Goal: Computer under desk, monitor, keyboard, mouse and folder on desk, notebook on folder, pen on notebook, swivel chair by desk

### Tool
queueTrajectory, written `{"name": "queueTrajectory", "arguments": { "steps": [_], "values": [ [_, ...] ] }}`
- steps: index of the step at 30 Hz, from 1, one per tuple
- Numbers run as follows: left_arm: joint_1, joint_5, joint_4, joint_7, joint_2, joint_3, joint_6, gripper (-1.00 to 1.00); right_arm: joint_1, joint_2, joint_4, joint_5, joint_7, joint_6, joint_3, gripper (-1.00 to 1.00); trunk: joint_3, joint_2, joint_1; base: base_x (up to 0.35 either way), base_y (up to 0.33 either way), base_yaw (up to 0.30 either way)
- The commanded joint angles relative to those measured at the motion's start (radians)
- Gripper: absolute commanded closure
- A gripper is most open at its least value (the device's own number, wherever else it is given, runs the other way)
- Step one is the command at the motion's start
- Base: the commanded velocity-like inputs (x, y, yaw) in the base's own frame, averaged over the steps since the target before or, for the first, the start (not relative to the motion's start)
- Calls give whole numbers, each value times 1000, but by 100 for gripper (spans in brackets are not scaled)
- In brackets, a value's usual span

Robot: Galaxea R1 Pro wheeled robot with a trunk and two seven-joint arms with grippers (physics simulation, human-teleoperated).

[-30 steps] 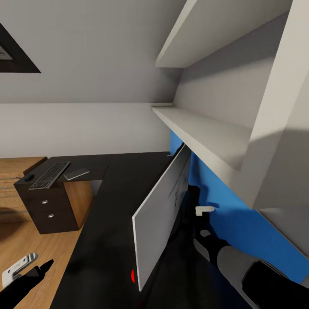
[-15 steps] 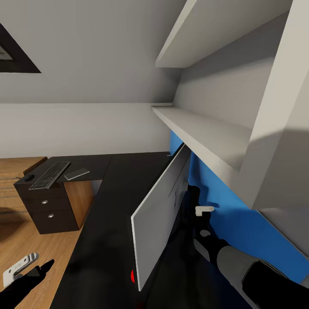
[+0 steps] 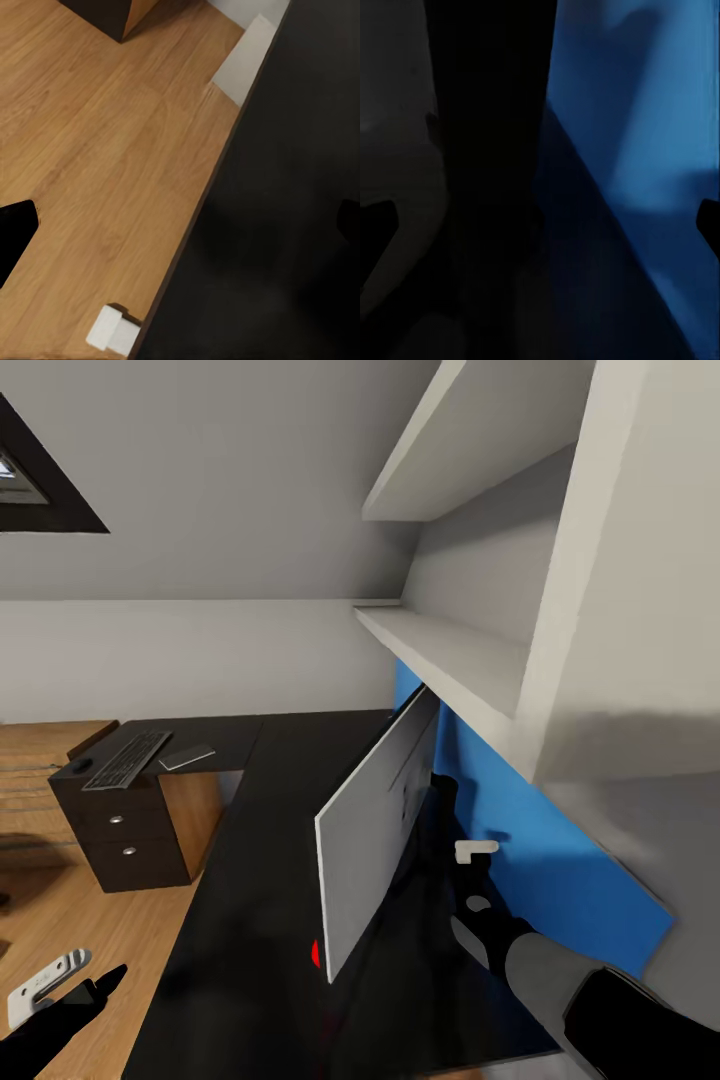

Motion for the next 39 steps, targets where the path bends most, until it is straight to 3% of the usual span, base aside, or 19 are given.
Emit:
{"name": "queueTrajectory", "arguments": {
  "steps": [1,16,20,24,28,31,32,33,34,36,39],
  "values": [
    [0,11,-2,10,0,0,4,-100,-1,0,1,-7,-5,-2,9,-100,-1,-1,0,-213,0,0],
    [0,11,-2,10,0,-1,4,-100,-1,4,-33,-8,-8,4,10,-100,-1,-1,0,-249,0,0],
    [0,10,0,11,1,-1,4,-100,0,3,-95,-8,-10,28,11,-100,-1,-1,0,-334,0,0],
    [0,5,7,18,1,-2,2,-100,7,-6,-202,-9,-13,128,8,-100,-1,-1,0,-327,0,0],
    [0,3,16,20,2,-6,1,-100,72,-63,-413,-11,-35,225,7,-100,-1,-1,0,-139,0,0],
    [0,2,43,19,2,-9,0,-100,139,-97,-609,-9,-146,337,7,-100,-1,-1,0,-36,0,0],
    [0,1,79,19,3,-12,-2,-100,186,-110,-753,-7,-285,396,8,-100,-1,-1,0,-10,0,0],
    [0,0,108,19,4,-12,-2,-100,203,-112,-805,-6,-352,412,10,-100,-1,-1,0,-7,0,0],
    [0,-4,142,19,6,-13,-3,-100,215,-111,-839,-6,-408,421,13,-100,-1,-1,0,-4,0,0],
    [0,-13,179,19,7,-13,-5,-100,222,-108,-862,-5,-450,427,18,-100,-1,-1,0,-3,0,0],
    [0,-73,292,18,7,-14,-60,-100,231,-104,-891,-4,-504,433,39,-100,-1,-1,0,-1,0,0]
  ]
}}
